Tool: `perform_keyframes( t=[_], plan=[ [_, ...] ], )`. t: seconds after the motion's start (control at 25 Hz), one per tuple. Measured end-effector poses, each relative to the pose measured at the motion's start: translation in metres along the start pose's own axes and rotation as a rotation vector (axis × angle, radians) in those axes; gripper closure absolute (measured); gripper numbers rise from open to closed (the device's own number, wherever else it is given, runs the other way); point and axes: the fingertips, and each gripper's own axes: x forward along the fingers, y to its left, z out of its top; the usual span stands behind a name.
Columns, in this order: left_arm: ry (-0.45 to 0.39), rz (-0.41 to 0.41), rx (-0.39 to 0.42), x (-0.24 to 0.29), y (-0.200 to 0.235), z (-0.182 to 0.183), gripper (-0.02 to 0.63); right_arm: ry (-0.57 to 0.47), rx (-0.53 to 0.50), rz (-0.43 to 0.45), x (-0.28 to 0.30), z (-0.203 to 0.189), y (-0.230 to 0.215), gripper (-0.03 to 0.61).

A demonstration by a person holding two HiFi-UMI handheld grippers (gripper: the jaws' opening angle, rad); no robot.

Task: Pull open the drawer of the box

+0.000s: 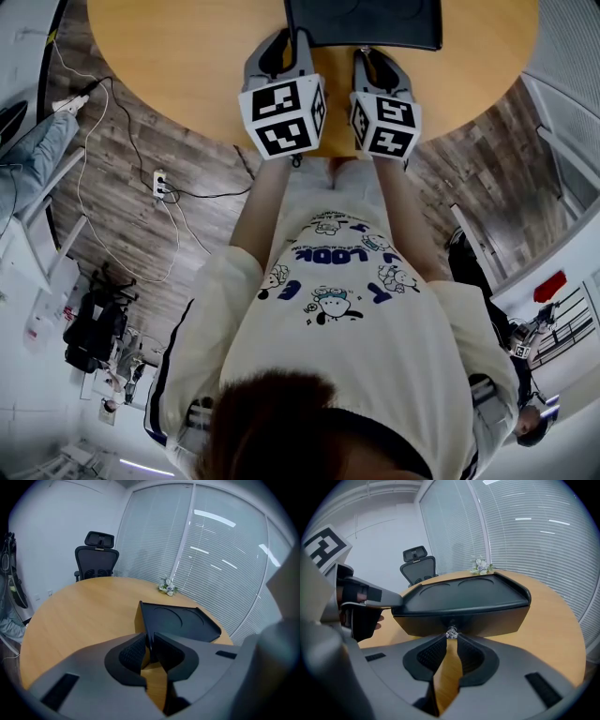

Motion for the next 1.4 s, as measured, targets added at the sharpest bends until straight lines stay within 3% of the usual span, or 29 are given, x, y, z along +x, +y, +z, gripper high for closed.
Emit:
perform_keyframes(
  t=[1.4],
  plan=[
    [0.029,0.008,0.040,0.003,0.004,-0.001,0.549,0.035,0.011,0.032,-0.030,-0.037,0.009,0.492]
  ],
)
